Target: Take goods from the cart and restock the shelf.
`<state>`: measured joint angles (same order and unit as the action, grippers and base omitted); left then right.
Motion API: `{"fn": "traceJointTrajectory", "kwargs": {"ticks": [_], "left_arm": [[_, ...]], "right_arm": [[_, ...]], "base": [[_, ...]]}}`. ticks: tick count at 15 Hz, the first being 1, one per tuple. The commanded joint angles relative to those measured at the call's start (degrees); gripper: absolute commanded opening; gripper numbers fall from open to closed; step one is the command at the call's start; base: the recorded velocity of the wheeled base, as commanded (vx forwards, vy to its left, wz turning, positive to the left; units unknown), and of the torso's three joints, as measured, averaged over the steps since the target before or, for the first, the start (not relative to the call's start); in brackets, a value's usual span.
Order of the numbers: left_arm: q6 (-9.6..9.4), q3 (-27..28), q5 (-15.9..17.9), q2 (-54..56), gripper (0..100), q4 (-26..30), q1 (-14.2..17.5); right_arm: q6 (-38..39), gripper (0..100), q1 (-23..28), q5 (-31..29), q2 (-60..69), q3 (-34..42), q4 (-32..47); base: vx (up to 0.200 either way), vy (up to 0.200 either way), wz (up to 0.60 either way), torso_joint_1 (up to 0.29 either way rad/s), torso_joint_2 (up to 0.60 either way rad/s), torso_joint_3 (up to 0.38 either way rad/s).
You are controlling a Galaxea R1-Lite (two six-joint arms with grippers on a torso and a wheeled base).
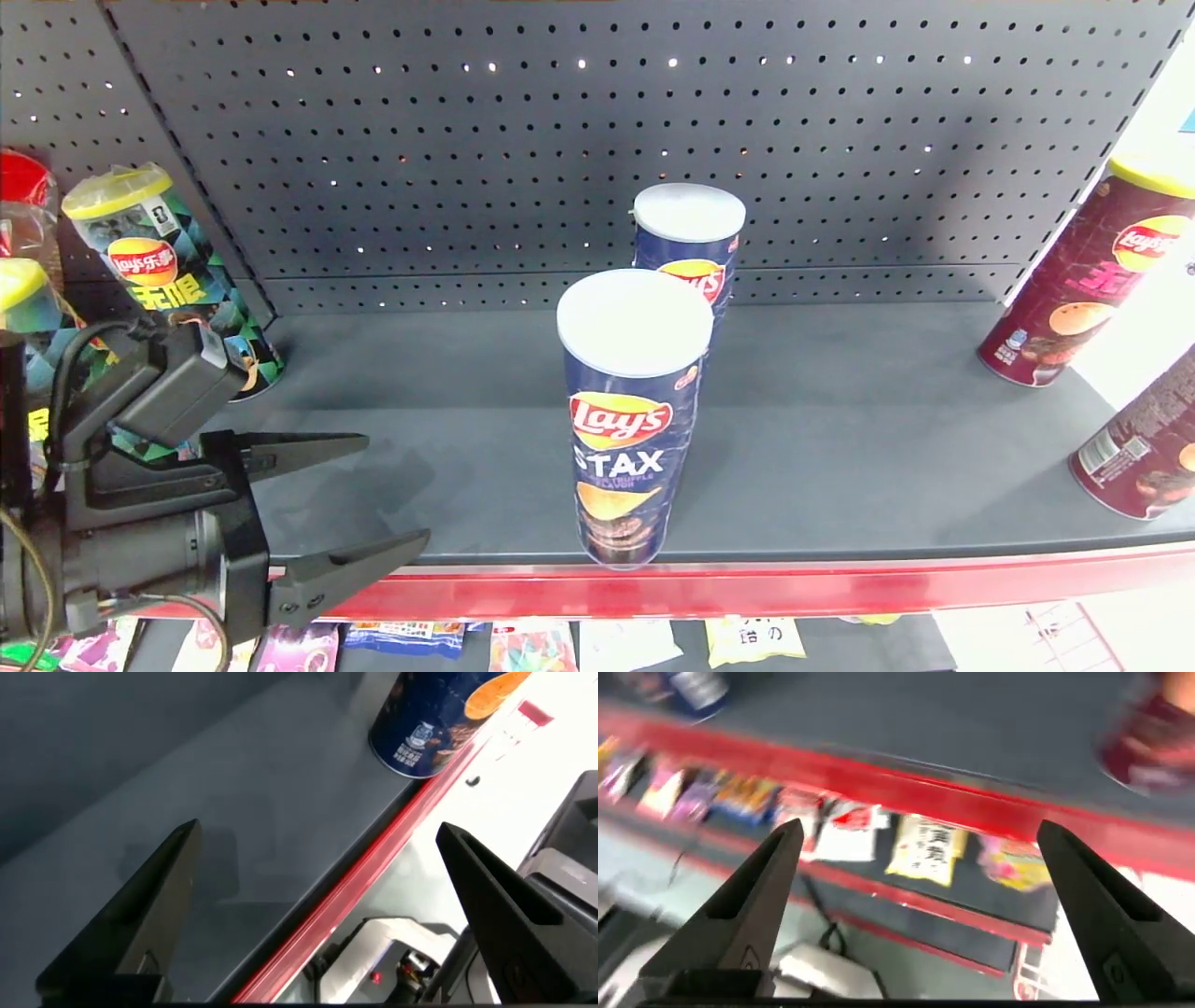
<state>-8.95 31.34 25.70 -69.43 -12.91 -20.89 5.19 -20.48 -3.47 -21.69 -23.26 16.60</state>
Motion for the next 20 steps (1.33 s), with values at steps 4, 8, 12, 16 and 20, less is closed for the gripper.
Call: {"fn": "traceJointTrajectory", "kwargs": {"ticks": [4, 8, 12, 16, 20], "left_arm": [[-0.02, 1.35, -4.78, -4.14, 100, -0.01, -4.07], [-0.02, 5.22, -6.36, -9.24, 100, -0.1, -7.85], [-0.02, 7.68, -8.82, -14.51, 100, -0.01, -10.04], [-0.02, 10.05, -9.44, -18.03, 100, -0.01, -11.19], [-0.02, 10.85, -10.05, -19.17, 100, -0.01, -12.5]], "right_arm": [[-0.71, 100, 12.75, -5.4, 15.97, 12.19, -0.96], [-0.53, 100, 12.75, -5.58, 15.97, 16.76, -5.97], [-0.71, 100, 12.75, -4.44, 15.97, 16.84, -6.06], [-0.71, 100, 12.75, -4.61, 15.97, 16.84, -6.06], [-0.62, 100, 12.75, -4.7, 15.97, 16.84, -6.06]], "base": [[0.0, 0.0, 0.0, 0.0, 0.0, 0.0], [0.0, 0.0, 0.0, 0.0, 0.0, 0.0], [0.0, 0.0, 0.0, 0.0, 0.0, 0.0], [0.0, 0.0, 0.0, 0.0, 0.0, 0.0], [0.0, 0.0, 0.0, 0.0, 0.0, 0.0]]}}
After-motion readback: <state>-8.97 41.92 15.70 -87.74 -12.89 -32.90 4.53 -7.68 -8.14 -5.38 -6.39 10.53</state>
